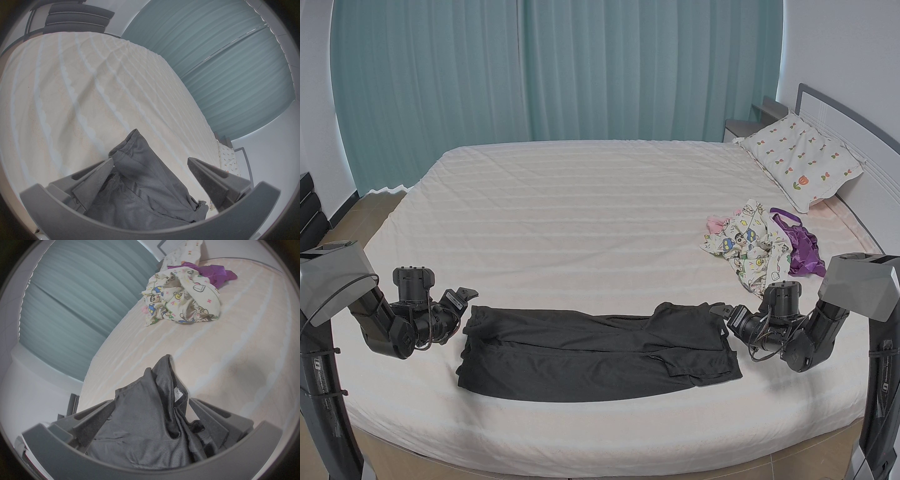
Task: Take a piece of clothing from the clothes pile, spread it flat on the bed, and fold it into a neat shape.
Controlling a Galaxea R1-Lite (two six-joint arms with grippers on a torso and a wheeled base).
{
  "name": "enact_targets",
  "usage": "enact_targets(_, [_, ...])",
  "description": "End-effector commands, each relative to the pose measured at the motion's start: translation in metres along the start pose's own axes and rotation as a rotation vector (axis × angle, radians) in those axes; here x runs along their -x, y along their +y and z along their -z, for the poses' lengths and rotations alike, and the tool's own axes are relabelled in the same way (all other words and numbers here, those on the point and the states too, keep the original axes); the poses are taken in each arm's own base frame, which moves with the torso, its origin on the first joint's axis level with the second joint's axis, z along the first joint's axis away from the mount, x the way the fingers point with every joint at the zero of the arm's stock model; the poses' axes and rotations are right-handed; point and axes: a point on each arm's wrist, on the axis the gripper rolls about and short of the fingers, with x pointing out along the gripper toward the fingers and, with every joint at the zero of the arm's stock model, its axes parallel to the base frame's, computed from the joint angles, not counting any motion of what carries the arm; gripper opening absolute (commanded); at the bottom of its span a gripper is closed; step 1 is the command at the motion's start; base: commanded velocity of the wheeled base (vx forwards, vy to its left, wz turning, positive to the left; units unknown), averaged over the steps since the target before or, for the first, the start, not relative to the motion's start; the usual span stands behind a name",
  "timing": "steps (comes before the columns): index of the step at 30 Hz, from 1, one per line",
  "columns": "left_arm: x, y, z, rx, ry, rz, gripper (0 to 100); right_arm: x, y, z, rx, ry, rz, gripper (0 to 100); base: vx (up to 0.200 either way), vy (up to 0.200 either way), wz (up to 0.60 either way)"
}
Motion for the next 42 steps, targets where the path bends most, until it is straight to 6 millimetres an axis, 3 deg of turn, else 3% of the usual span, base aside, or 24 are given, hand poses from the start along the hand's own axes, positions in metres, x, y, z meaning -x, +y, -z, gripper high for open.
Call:
enact_targets(1, [0.0, 0.002, 0.002, 0.006, 0.006, -0.006, 100, 0.002, 0.0, -0.003, -0.028, -0.015, -0.004, 100, 0.2, 0.0, 0.0])
enact_targets(12, [-0.009, 0.006, 0.004, -0.003, 0.014, -0.011, 100, 0.005, -0.006, -0.006, -0.037, -0.039, -0.007, 100, 0.2, 0.0, 0.0])
enact_targets(22, [-0.03, 0.023, 0.019, -0.15, 0.033, -0.081, 100, 0.004, -0.009, 0.0, -0.033, -0.026, 0.001, 100, 0.0, 0.0, 0.0])
enact_targets(37, [-0.037, 0.036, 0.032, -0.228, 0.052, -0.144, 100, 0.003, -0.01, 0.002, -0.031, -0.021, 0.005, 100, 0.0, 0.0, 0.0])
enact_targets(38, [-0.037, 0.037, 0.033, -0.234, 0.054, -0.146, 0, 0.003, -0.01, 0.002, -0.031, -0.021, 0.005, 100, 0.0, 0.0, 0.0])
enact_targets(42, [-0.038, 0.037, 0.034, -0.243, 0.039, -0.165, 0, 0.002, -0.011, 0.003, -0.028, -0.016, 0.009, 100, 0.0, 0.0, 0.0])
